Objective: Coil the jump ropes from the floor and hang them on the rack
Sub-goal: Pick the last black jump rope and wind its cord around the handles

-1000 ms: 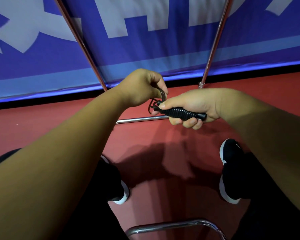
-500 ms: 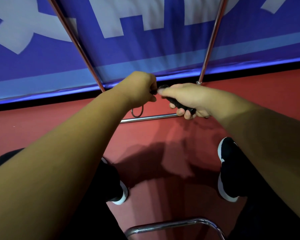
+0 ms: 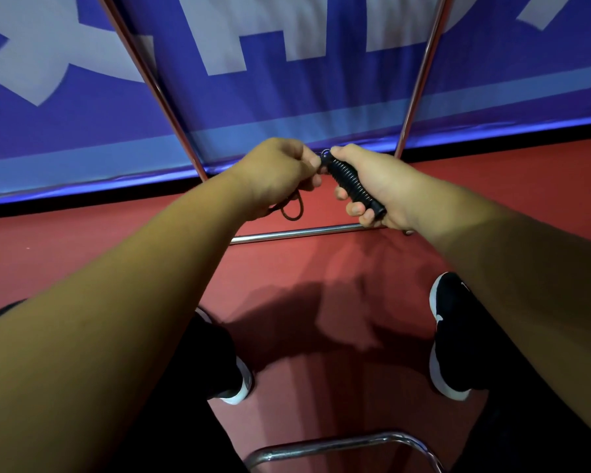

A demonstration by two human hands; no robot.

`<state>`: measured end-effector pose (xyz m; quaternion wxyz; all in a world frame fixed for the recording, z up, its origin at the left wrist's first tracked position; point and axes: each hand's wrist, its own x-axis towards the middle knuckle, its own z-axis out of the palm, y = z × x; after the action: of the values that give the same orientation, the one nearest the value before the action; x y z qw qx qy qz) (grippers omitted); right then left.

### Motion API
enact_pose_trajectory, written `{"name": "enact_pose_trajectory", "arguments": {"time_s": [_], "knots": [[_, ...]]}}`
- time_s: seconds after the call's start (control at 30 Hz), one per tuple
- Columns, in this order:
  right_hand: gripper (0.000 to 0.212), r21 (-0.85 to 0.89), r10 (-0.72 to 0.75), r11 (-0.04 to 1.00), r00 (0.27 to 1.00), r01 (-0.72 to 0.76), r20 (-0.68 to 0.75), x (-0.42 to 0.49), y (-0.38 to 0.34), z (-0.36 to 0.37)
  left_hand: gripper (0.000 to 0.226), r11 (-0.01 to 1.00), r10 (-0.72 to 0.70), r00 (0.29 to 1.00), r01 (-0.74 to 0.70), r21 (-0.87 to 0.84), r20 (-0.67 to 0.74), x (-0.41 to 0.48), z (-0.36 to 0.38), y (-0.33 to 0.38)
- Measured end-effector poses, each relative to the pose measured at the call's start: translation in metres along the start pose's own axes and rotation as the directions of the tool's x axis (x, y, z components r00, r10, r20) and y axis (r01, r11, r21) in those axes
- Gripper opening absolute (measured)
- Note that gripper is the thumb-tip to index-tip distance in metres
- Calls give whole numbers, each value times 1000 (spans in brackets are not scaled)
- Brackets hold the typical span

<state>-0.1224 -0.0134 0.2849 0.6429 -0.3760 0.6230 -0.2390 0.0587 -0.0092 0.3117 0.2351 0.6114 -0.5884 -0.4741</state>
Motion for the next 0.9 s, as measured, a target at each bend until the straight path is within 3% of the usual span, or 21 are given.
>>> {"name": "enact_pose_trajectory", "arguments": {"time_s": [0.1,0.2,0.27,0.43,0.57,0.7,0.9], "knots": [[41,-21,-24,999,1000,24,-11,0,0,2,5,999,14,1000,-13,39,-22,1,-3,-3],[40,9,-56,998,998,56,-31,-2,-1,1,8,987,74,992,-58,147,-103,-1,2,3],[38,83,-62,994,998,64,-27,-2,-4,1,29,962,120,984,-81,262,-134,-7,13,9],[37,298,12,954,1000,-7,-15,0,-5,4,86,875,292,956,-277,397,23,-19,41,8],[31,501,-11,865,999,-7,33,-6,-9,6,120,802,274,956,-285,525,101,-19,33,13],[36,503,-11,863,995,-42,103,-11,-13,4,119,781,329,942,-311,542,67,-16,35,8],[46,483,4,876,999,-23,40,-8,-12,7,97,807,345,938,-318,498,39,-15,43,5]]}}
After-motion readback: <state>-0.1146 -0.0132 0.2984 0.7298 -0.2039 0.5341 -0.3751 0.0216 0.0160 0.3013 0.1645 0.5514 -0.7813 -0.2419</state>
